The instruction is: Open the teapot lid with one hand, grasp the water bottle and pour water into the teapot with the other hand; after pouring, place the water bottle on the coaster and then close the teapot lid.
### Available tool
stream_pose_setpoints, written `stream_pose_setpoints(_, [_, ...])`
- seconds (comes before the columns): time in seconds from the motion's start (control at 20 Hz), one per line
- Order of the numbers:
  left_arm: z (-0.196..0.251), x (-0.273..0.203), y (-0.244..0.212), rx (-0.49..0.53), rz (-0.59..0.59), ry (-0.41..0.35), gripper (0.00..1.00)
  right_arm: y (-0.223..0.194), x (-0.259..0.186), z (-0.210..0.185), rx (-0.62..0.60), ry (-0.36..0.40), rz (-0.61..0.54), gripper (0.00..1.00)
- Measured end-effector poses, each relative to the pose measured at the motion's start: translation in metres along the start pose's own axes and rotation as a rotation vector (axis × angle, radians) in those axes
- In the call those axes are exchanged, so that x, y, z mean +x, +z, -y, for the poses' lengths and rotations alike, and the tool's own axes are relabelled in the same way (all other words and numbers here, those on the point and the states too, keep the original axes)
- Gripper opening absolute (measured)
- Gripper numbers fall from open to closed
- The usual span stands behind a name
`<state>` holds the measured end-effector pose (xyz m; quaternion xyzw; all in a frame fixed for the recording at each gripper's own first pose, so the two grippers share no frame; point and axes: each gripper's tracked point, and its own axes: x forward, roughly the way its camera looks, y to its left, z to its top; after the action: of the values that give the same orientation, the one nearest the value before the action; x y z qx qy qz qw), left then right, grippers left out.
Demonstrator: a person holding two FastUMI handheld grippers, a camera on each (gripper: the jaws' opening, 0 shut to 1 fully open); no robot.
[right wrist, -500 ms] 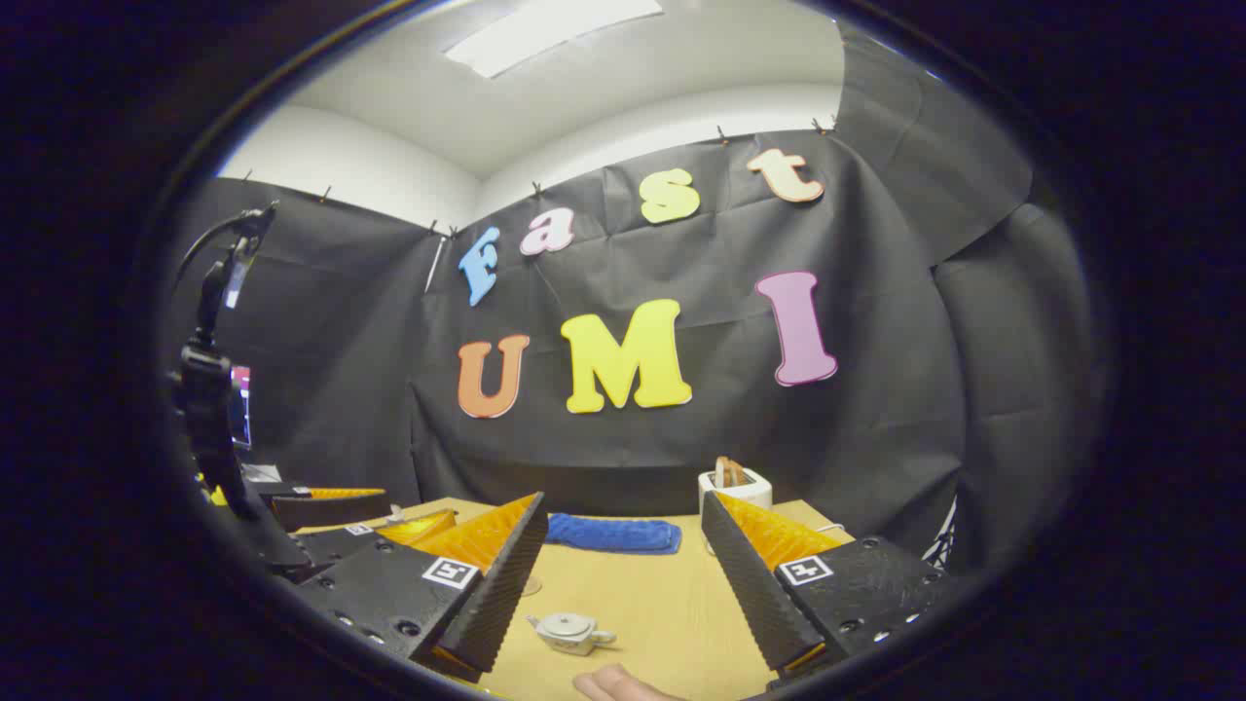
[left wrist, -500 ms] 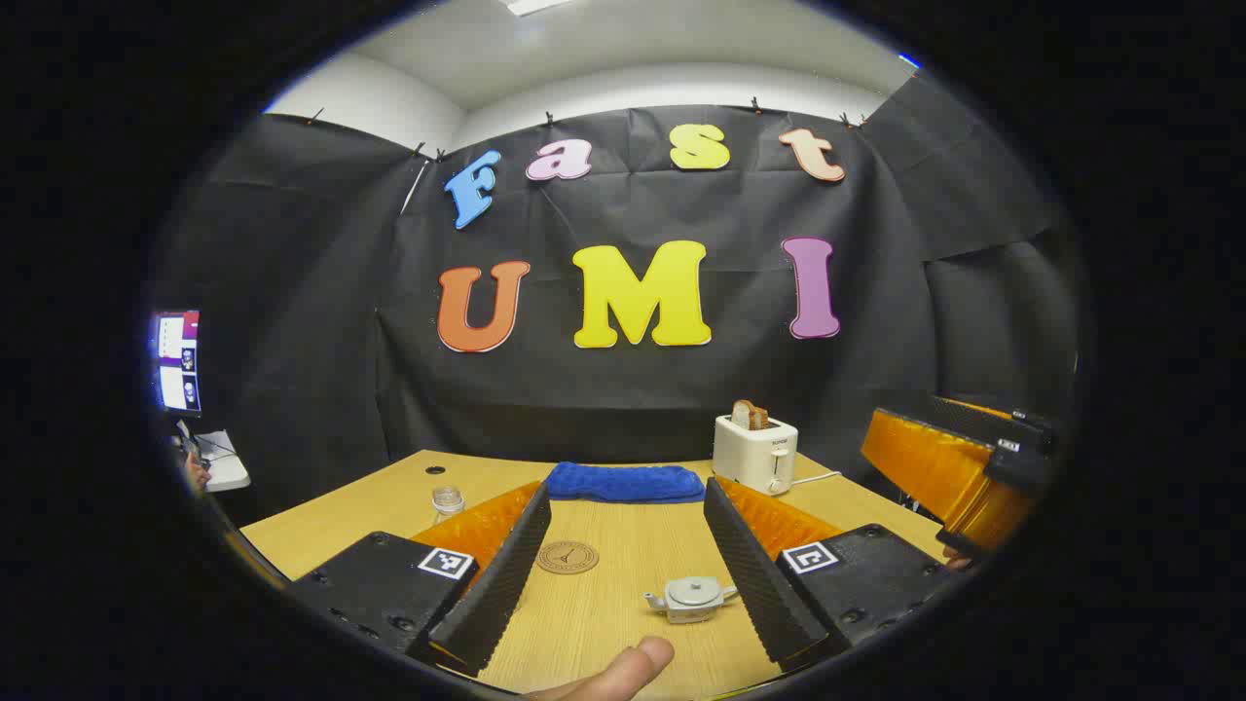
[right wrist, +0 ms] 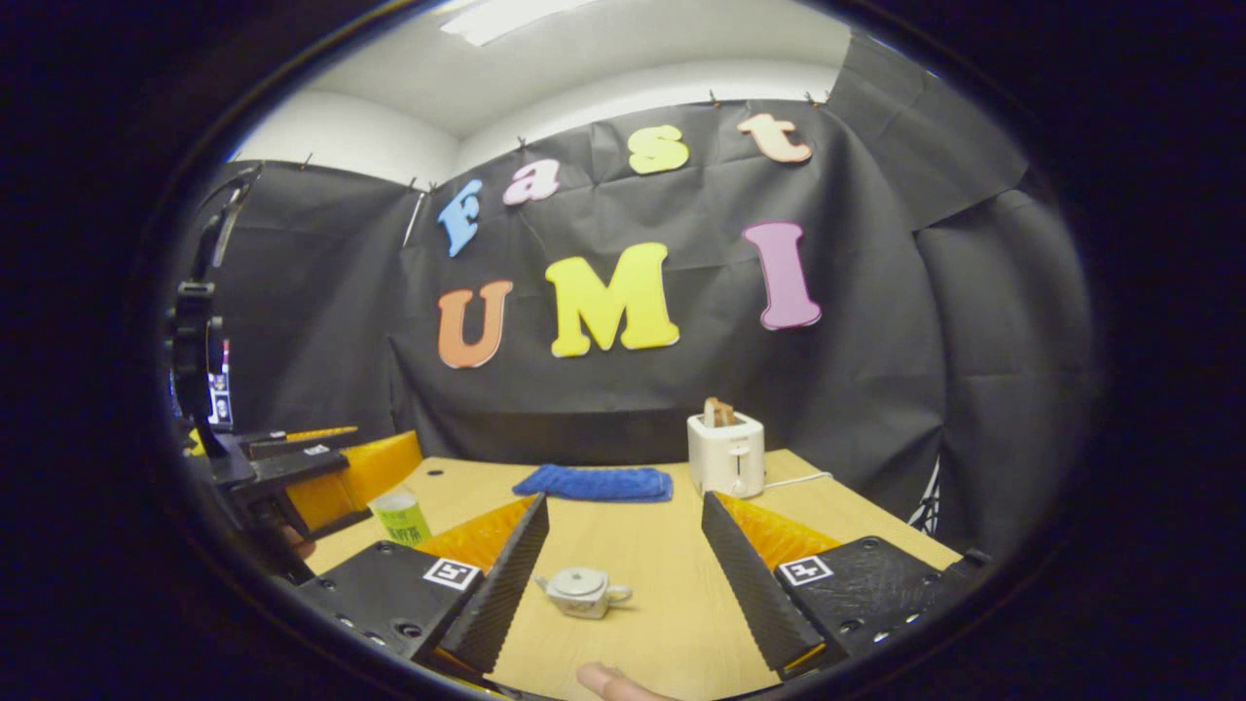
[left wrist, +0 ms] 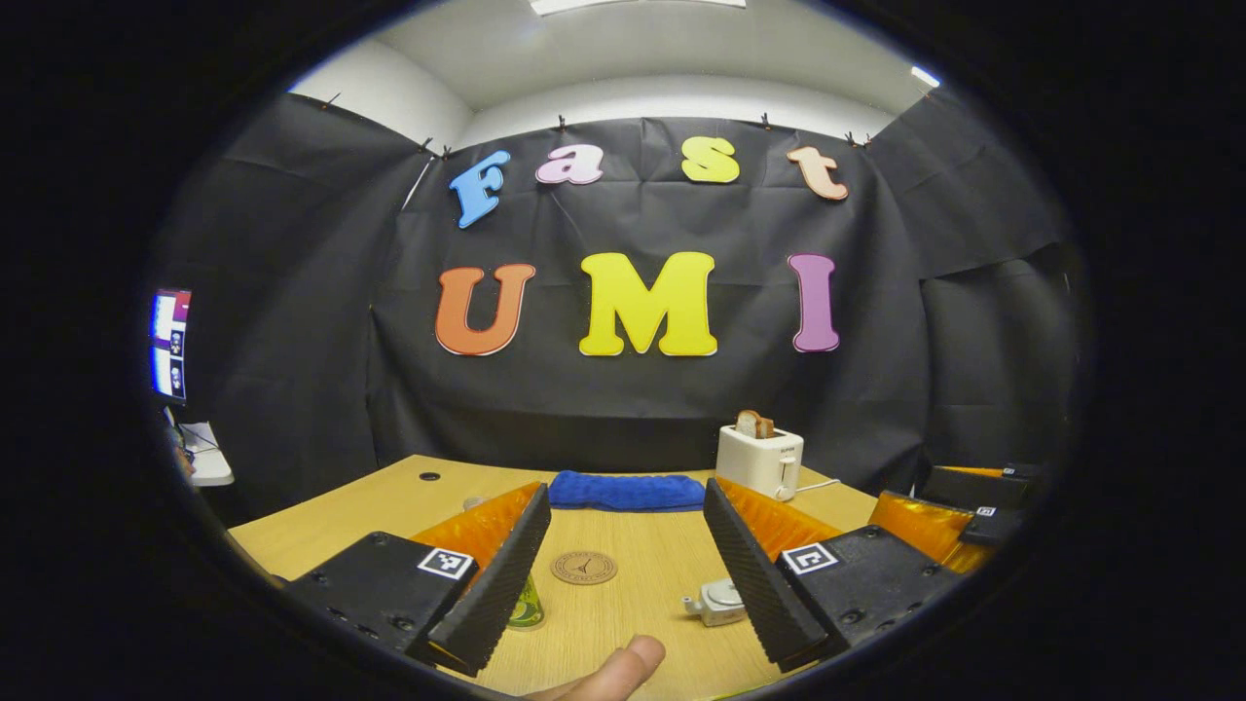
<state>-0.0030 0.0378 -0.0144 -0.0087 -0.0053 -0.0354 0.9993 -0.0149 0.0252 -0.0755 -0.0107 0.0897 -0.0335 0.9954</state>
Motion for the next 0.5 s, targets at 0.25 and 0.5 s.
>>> stream_pose_setpoints(0.25, [-0.010, -0.001, -0.024, -0.010, -0.023, 0.024, 0.99, -0.022, 0.011, 0.001, 0.031, 0.009, 0.035, 0.92])
stream_pose_setpoints(0.5, [-0.023, 0.009, -0.051, -0.017, -0.043, 0.037, 0.99, -0.053, 0.044, 0.003, -0.036, 0.001, 0.013, 0.96])
